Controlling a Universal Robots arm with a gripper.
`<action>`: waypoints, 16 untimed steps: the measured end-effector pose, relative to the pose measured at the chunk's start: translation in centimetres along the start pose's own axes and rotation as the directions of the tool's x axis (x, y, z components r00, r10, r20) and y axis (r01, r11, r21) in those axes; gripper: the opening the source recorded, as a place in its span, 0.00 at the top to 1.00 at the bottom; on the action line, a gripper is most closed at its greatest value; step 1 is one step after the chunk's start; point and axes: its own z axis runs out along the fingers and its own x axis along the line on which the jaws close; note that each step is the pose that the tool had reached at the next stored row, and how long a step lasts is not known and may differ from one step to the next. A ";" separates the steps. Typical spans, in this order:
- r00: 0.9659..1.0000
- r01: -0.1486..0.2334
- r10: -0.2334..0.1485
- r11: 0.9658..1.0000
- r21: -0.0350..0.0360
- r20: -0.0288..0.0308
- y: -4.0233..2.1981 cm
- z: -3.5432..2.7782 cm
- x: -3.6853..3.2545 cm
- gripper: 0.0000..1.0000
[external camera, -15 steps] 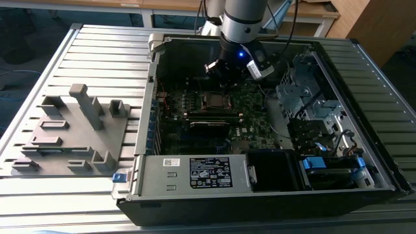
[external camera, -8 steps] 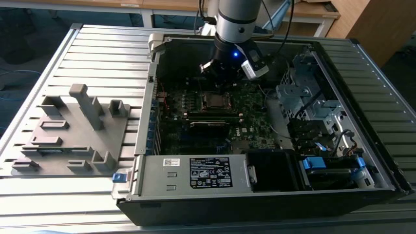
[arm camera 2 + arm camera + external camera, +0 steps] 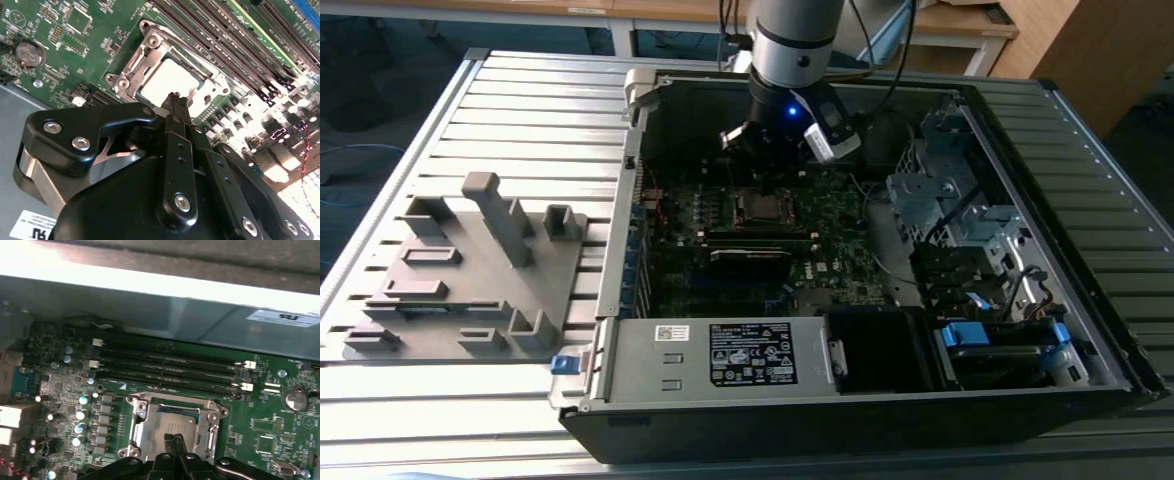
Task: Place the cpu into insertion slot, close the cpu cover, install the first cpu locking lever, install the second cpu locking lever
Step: 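Close the cpu cover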
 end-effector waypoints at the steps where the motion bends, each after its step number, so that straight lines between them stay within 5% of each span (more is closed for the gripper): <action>1: 1.000 0.000 0.000 1.000 0.000 0.000 0.01 0.00 0.06 0.89; 5: 1.000 0.000 0.000 1.000 0.000 0.000 0.01 0.00 0.12 0.89; 6: 1.000 0.000 0.000 1.000 0.000 0.000 0.09 0.01 0.72 0.89; 11: 1.000 0.000 0.000 1.000 0.000 0.000 0.19 0.03 1.47 0.89; 16: 1.000 0.000 0.000 1.000 0.000 0.000 0.20 0.03 1.49 0.89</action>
